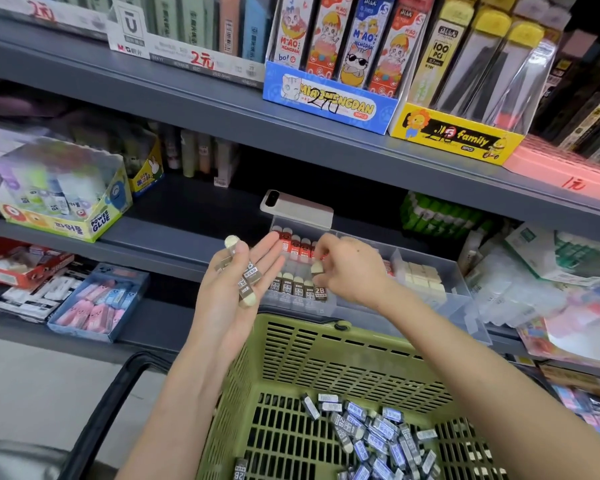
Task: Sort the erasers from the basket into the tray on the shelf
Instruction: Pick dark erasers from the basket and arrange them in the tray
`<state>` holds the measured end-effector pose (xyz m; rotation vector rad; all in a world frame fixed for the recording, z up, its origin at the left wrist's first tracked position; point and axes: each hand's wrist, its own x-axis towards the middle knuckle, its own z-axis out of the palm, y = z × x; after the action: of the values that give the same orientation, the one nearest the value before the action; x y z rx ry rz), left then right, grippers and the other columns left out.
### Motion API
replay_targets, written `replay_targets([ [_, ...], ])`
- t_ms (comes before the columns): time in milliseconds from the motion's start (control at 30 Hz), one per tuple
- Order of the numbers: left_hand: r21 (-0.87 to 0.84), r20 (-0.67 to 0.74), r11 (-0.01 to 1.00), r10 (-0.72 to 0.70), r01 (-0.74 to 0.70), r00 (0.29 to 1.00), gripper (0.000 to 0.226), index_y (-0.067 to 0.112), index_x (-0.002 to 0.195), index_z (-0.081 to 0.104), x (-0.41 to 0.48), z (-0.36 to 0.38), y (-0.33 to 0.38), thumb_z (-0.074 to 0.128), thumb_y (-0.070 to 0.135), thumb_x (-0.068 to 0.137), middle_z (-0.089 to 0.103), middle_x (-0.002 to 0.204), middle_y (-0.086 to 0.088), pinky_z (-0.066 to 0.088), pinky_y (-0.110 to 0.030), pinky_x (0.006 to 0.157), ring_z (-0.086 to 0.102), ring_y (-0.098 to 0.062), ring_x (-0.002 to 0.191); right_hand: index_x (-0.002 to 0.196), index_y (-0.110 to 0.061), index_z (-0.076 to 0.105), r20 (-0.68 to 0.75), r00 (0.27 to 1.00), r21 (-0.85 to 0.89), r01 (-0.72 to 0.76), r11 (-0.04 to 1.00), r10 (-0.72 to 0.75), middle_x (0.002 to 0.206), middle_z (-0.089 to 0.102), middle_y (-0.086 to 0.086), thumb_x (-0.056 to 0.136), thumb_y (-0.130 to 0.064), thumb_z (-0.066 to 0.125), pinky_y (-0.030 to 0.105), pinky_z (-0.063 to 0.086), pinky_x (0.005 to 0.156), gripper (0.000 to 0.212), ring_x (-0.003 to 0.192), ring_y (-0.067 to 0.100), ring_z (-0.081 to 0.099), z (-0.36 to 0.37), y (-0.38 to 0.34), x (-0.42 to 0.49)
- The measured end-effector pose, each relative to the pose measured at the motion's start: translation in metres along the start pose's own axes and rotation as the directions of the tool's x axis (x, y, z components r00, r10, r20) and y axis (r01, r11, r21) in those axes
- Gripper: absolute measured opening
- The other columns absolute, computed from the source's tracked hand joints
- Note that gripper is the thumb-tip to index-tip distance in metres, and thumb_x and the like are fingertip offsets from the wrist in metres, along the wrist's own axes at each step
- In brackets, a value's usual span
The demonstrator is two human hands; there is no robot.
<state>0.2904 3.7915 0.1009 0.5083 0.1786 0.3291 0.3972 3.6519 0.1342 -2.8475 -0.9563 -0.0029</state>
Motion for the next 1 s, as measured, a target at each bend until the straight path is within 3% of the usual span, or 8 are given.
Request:
replay_targets([
  [133, -0.028, -0.04, 1.0, -0.004, 0.003, 0.999, 0.01, 0.007, 0.093, 0.052, 0.001, -0.002, 0.002, 0.055, 0.014, 0.088, 0.071, 0.104, -0.019, 0.057, -0.039, 0.082, 0.067, -0.031, 0.104, 0.085, -0.023, 0.06, 0.085, 0.995, 0.082, -0.063, 0.995, 0.056, 0.082, 0.062, -0.009, 0.076, -0.031, 0.073, 0.027, 0.035, 0.067, 0.017, 0.093, 0.016, 0.057, -0.006, 0.005, -0.002],
  [367, -0.094, -0.167, 0.995, -0.045, 0.03, 0.985, 0.009, 0.009, 0.071, 0.065, 0.004, 0.0, 0.002, 0.069, 0.017, 0.071, 0.059, 0.069, -0.004, 0.052, -0.023, 0.057, 0.058, -0.012, 0.062, 0.087, -0.021, 0.074, 0.028, 0.989, -0.291, 0.148, 0.945, -0.146, 0.066, 0.04, -0.005, 0.088, -0.033, 0.054, 0.027, 0.025, 0.064, 0.023, 0.087, 0.016, 0.042, -0.001, 0.002, -0.003],
  [467, -0.04, -0.148, 0.997, -0.067, 0.062, 0.987, 0.012, 0.016, 0.062, 0.071, 0.001, -0.001, 0.005, 0.067, 0.025, 0.071, 0.058, 0.064, -0.002, 0.04, -0.013, 0.041, 0.052, -0.008, 0.063, 0.09, -0.023, 0.074, 0.008, 0.993, -0.311, 0.117, 0.943, -0.121, 0.073, 0.054, -0.002, 0.087, -0.029, 0.055, 0.028, 0.028, 0.064, 0.02, 0.095, 0.019, 0.048, 0.004, -0.002, -0.003],
  [600, 0.146, -0.105, 0.989, -0.02, 0.036, 0.994, 0.011, 0.017, 0.067, 0.069, -0.001, 0.0, 0.006, 0.066, 0.026, 0.073, 0.049, 0.069, -0.005, 0.031, -0.011, 0.035, 0.037, -0.003, 0.046, 0.094, -0.028, 0.073, -0.078, 0.997, -0.115, 0.005, 0.993, -0.014, 0.091, 0.068, -0.007, 0.086, -0.025, 0.06, 0.025, 0.033, 0.067, 0.015, 0.098, 0.016, 0.049, 0.008, -0.003, -0.009],
  [667, 0.235, -0.082, 0.972, 0.017, 0.002, 0.996, 0.012, 0.013, 0.075, 0.065, -0.003, 0.002, 0.005, 0.068, 0.024, 0.071, 0.05, 0.07, -0.007, 0.031, -0.011, 0.035, 0.037, -0.003, 0.041, 0.091, -0.023, 0.073, -0.121, 0.99, 0.253, -0.034, 0.967, 0.066, 0.09, 0.069, -0.009, 0.088, -0.029, 0.061, 0.025, 0.04, 0.071, 0.013, 0.092, 0.013, 0.054, 0.001, -0.006, -0.012],
  [767, 0.408, -0.041, 0.912, 0.053, -0.032, 0.998, 0.028, 0.015, 0.079, 0.066, -0.007, 0.003, 0.002, 0.076, 0.031, 0.059, 0.059, 0.067, -0.003, 0.03, -0.011, 0.035, 0.046, -0.001, 0.043, 0.086, -0.02, 0.07, -0.003, 0.998, 0.811, -0.031, 0.584, 0.057, 0.071, 0.067, -0.008, 0.091, -0.03, 0.059, 0.017, 0.046, 0.061, 0.016, 0.066, 0.002, 0.058, -0.018, -0.024, -0.015],
  [933, 0.698, 0.038, 0.709, 0.097, -0.096, 0.995, 0.031, 0.028, 0.078, 0.071, -0.012, 0.005, -0.001, 0.08, 0.045, 0.054, 0.068, 0.078, -0.004, 0.05, -0.024, 0.059, 0.061, -0.012, 0.069, 0.08, -0.007, 0.069, 0.152, 0.987, 0.861, -0.11, 0.496, -0.044, 0.063, 0.063, 0.007, 0.087, -0.017, 0.066, 0.02, 0.046, 0.046, 0.013, 0.052, 0.011, 0.055, -0.032, -0.04, -0.01],
  [1000, 0.674, 0.003, 0.727, 0.171, -0.128, 0.985, 0.03, 0.023, 0.081, 0.069, -0.012, 0.005, 0.0, 0.076, 0.046, 0.063, 0.066, 0.072, 0.0, 0.044, -0.017, 0.051, 0.058, -0.007, 0.061, 0.079, -0.003, 0.069, 0.149, 0.989, 0.897, -0.138, 0.419, 0.006, 0.06, 0.063, 0.005, 0.089, -0.011, 0.063, 0.017, 0.047, 0.047, 0.014, 0.048, 0.006, 0.055, -0.033, -0.036, -0.005],
])
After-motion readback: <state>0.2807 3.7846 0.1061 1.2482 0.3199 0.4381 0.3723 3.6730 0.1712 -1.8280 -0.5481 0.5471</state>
